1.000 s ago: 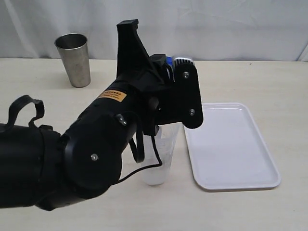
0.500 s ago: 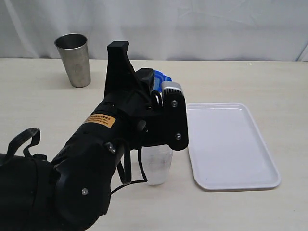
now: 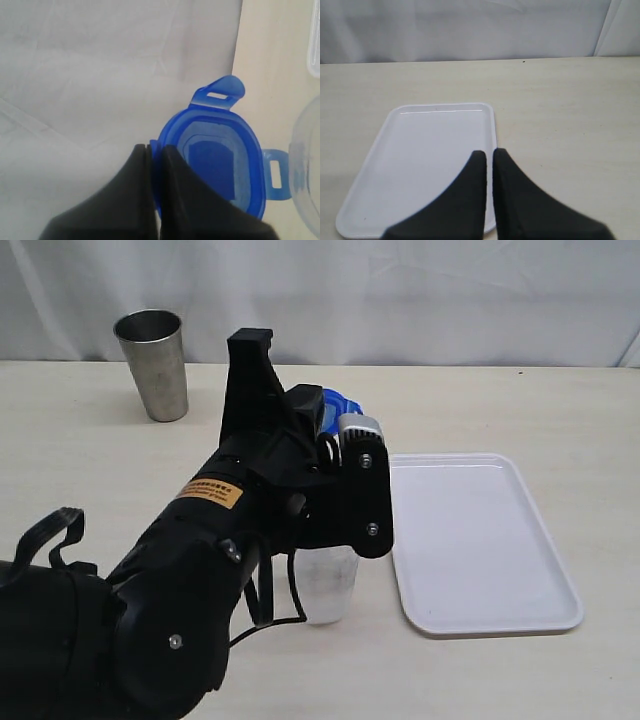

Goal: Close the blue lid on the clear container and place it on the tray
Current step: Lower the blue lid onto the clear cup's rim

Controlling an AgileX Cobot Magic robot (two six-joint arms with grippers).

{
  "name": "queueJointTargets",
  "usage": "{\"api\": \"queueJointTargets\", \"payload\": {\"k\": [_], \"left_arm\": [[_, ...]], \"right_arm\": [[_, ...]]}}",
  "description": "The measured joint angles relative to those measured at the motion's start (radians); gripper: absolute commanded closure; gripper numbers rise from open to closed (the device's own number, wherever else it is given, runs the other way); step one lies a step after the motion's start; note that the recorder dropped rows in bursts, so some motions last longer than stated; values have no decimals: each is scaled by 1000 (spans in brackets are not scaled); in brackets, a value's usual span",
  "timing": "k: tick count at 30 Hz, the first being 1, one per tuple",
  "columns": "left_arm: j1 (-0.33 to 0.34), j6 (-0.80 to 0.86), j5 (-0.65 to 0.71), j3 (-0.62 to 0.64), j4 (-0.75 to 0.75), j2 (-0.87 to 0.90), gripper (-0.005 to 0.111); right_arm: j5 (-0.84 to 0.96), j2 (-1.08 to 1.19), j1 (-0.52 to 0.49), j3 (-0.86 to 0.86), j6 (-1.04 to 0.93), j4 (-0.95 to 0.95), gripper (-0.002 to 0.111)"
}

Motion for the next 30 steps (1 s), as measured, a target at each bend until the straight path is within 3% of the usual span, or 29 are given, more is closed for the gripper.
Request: {"api": "queueJointTargets", "payload": {"k": [21, 25, 30], "left_arm": [[-42, 0, 9, 0, 2, 0, 107], [-99, 0, -28, 0, -7, 0, 107], [-111, 0, -37, 0, -34, 0, 107]], "right_arm": [[0, 0, 0, 0, 0, 0, 104], [0, 0, 0, 0, 0, 0, 104], [0, 0, 0, 0, 0, 0, 104]]}}
